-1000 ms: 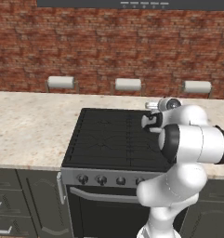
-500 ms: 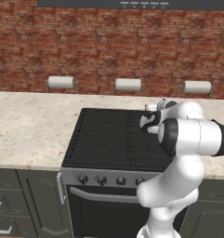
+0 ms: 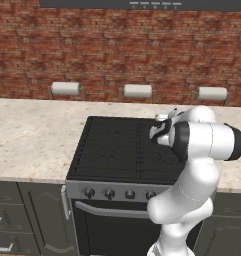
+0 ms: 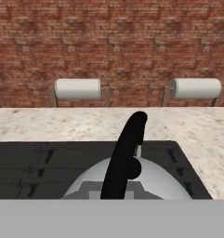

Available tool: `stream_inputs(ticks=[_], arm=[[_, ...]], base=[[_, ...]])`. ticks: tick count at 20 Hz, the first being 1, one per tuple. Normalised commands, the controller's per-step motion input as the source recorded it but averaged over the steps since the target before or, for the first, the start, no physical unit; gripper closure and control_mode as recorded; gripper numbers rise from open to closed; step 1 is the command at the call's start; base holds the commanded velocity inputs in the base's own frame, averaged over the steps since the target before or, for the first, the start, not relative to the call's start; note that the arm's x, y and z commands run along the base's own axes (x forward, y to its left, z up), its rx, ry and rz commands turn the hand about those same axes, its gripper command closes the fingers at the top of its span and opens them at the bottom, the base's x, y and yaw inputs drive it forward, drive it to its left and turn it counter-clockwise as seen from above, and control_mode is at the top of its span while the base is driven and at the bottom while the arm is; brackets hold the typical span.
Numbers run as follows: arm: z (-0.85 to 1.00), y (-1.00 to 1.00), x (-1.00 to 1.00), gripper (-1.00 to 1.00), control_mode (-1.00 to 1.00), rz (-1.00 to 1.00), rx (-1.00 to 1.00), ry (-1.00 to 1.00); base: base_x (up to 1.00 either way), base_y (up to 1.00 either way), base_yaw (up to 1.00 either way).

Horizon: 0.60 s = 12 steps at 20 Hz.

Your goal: Pick the kettle from the cabinet and place it on a stove burner. Then pick the pot from the counter and place it on another stove burner. Finally, turn both burners on.

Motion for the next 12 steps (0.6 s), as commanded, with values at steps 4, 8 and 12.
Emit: stream_inputs(ticks=[4, 8, 12], arm=[[-0.13, -0.1, 0.1, 1.0, -1.0, 0.0, 0.0, 0.0], [-0.14, -0.12, 0.1, 1.0, -1.0, 0.0, 0.0, -0.01], [-0.14, -0.13, 0.13, 1.0, -1.0, 0.0, 0.0, -0.01]], base=[[0.0, 0.0, 0.0], [0.0, 0.0, 0.0], [0.0, 0.0, 0.0]])
